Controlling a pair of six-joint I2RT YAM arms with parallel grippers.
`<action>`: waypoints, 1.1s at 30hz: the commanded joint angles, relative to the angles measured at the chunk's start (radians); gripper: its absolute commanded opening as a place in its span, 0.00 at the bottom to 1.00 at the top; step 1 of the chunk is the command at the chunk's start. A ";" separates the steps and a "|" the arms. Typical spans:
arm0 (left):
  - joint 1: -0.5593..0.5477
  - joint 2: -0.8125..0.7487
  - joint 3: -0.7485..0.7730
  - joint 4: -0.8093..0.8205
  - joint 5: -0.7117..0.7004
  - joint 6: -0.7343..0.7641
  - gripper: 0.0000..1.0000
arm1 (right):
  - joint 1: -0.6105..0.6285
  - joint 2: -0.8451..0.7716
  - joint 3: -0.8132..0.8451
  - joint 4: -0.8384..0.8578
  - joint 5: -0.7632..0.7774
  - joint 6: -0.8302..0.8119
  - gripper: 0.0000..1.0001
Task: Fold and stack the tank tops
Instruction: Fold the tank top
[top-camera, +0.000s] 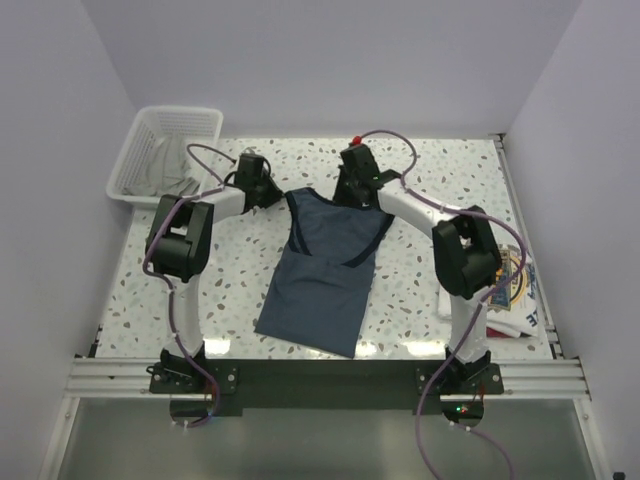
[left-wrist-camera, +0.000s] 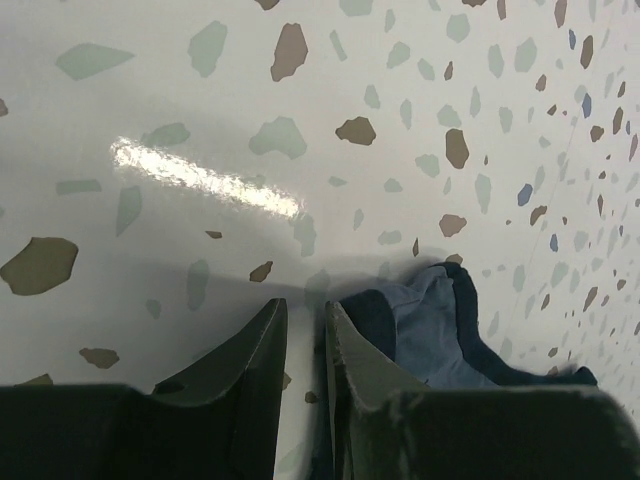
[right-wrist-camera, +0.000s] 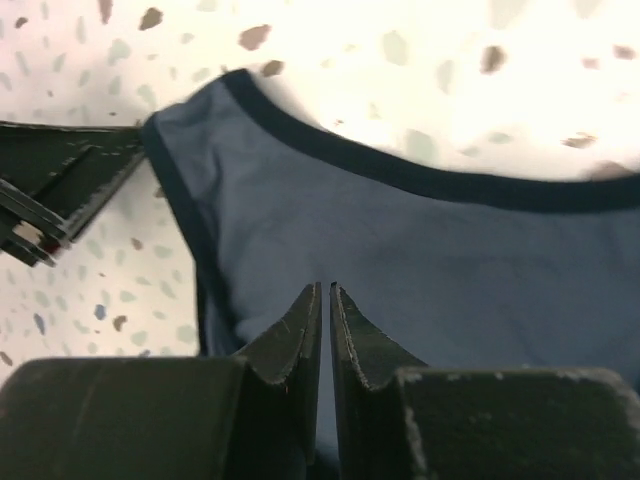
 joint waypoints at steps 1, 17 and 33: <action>0.004 0.026 0.029 0.035 0.038 0.023 0.27 | 0.013 0.103 0.137 0.044 -0.068 0.056 0.11; 0.004 0.012 0.029 0.142 0.171 0.017 0.24 | 0.016 0.434 0.441 0.095 -0.166 0.146 0.09; -0.051 0.058 0.048 0.204 0.248 -0.014 0.22 | 0.001 0.508 0.498 0.091 -0.172 0.203 0.09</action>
